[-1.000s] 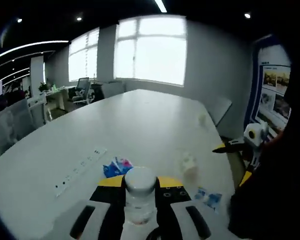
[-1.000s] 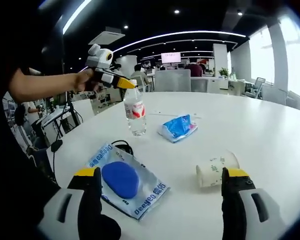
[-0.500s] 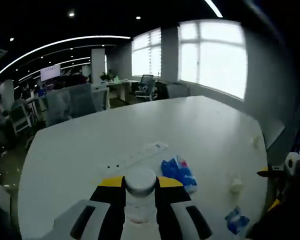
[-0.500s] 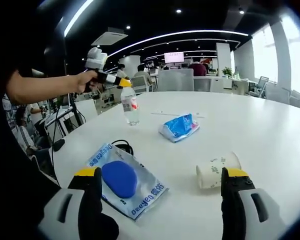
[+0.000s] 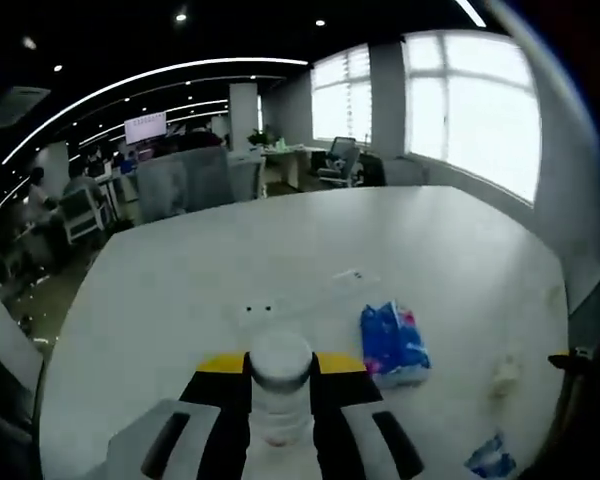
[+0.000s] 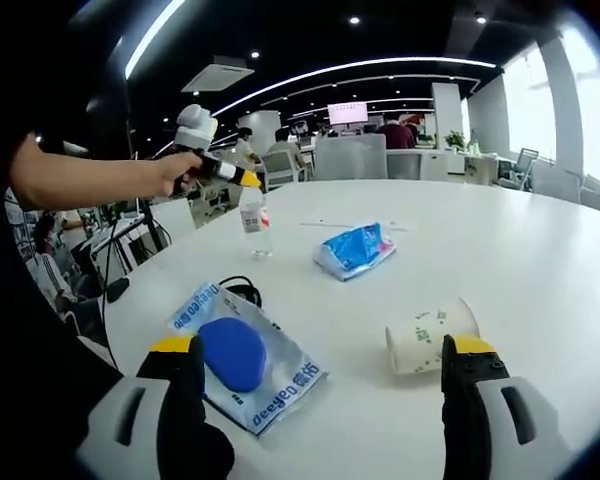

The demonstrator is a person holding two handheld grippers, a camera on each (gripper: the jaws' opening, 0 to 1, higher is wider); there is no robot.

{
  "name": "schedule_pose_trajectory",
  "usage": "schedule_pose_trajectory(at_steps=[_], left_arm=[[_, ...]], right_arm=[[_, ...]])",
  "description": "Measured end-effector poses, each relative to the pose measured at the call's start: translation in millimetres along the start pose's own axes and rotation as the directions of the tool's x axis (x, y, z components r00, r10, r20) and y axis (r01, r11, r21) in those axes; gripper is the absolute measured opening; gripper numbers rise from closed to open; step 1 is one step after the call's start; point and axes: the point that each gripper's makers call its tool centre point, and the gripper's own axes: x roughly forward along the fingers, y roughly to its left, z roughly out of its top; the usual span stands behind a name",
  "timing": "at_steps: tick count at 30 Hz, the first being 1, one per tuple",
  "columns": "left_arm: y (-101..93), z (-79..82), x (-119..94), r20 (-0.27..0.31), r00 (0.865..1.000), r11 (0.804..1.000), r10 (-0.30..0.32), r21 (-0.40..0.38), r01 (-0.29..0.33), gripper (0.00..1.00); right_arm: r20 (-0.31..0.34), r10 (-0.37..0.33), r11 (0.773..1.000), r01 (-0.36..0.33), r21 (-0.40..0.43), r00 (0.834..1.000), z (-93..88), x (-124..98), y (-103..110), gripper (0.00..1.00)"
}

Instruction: Arrange the tabletop items into an orderly group along one side of the table until the central work area is clear of visible clutter.

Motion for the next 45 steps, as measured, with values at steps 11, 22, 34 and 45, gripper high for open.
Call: schedule_pose_trajectory(at_steps=[11, 22, 34, 45], left_arm=[[7.2, -1.7, 4.0, 0.035, 0.999, 1.000, 0.013, 0.015, -0.013, 0.22], [-6.8, 2.7, -13.8, 0.050, 0.992, 0.989, -0.114, 0.098, 0.109, 0.32], [-8.0, 3.6, -10.0, 0.031, 0.943, 0.924, -0.330, 0.214, 0.317, 0.43], [-11.3, 10.8, 5.5, 0.025, 0.889, 0.858, -0.458, 0.273, 0.435, 0.40]], right_arm=[[-0.008, -0.010, 1.000, 0.010, 0.013, 1.000, -3.9, -3.8, -3.7, 0.95], [0.005, 0.000, 1.000, -0.001, 0.017, 1.000, 3.4, -1.2, 0.0, 0.96], [0.011, 0.021, 1.000, -0.021, -0.012, 1.000, 14.7, 1.6, 11.3, 0.97], [-0.008, 0.004, 1.000, -0.004, -0.023, 1.000, 13.4, 2.6, 18.7, 0.96]])
